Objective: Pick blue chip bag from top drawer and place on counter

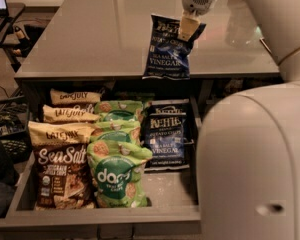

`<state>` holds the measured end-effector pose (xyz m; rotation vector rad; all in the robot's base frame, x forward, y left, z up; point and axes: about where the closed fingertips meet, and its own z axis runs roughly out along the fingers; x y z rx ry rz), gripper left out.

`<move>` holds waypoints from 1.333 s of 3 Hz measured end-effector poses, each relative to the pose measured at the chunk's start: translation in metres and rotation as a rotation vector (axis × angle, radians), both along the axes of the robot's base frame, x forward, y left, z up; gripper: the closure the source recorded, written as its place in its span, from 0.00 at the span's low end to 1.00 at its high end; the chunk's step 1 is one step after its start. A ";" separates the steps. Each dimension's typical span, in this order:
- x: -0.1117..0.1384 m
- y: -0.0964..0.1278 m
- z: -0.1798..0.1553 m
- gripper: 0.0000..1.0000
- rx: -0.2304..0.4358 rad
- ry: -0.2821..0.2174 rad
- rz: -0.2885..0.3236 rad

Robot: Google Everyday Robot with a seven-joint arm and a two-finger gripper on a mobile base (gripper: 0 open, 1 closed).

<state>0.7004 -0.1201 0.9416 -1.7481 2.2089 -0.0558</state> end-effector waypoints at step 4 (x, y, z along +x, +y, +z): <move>0.065 0.062 0.020 1.00 -0.021 -0.134 0.083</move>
Offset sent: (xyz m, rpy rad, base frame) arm 0.1122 0.0128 0.1187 -0.0433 -0.0938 0.0488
